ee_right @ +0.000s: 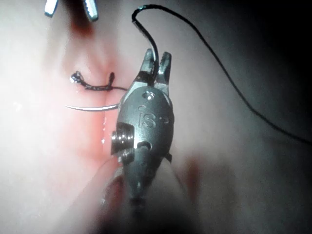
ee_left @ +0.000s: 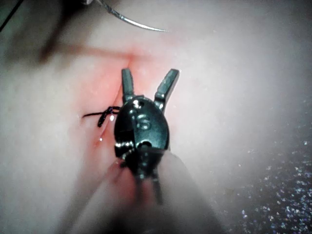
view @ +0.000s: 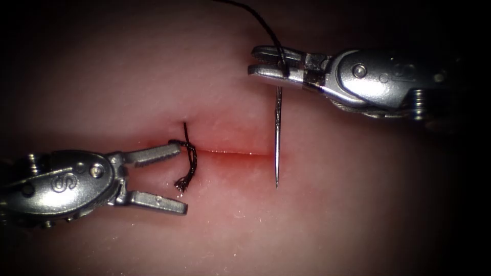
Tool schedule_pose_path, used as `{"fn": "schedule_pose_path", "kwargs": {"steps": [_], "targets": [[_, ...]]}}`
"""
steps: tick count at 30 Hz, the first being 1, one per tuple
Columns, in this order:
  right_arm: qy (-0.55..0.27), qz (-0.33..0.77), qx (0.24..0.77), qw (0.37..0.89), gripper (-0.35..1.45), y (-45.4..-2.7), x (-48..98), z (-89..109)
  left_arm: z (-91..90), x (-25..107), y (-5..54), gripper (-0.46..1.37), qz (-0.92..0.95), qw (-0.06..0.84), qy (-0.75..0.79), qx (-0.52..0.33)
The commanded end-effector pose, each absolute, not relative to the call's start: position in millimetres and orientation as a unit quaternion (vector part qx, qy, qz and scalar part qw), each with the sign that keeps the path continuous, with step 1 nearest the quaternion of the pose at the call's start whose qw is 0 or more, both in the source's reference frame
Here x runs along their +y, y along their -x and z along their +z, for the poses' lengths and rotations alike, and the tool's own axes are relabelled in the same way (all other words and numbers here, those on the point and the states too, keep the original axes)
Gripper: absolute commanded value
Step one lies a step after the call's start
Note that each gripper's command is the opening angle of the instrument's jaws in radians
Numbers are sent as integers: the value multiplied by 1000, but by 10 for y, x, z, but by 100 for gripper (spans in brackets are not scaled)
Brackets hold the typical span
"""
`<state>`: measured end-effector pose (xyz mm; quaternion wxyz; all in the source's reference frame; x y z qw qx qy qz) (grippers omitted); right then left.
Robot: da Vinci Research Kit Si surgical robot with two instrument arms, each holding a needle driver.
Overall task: Wound Closure
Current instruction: Insert the needle through the skin atop the wound.
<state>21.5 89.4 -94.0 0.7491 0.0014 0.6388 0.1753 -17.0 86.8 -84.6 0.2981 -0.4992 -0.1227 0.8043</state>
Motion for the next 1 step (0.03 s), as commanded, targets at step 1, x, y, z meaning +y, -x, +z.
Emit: {"fn": "schedule_pose_path", "kwargs": {"steps": [1], "targets": [[1, 177, 638, 749, -35, -215, 893, -941, -846, 867, 171, 43, 804, 298, 499, -124]]}}
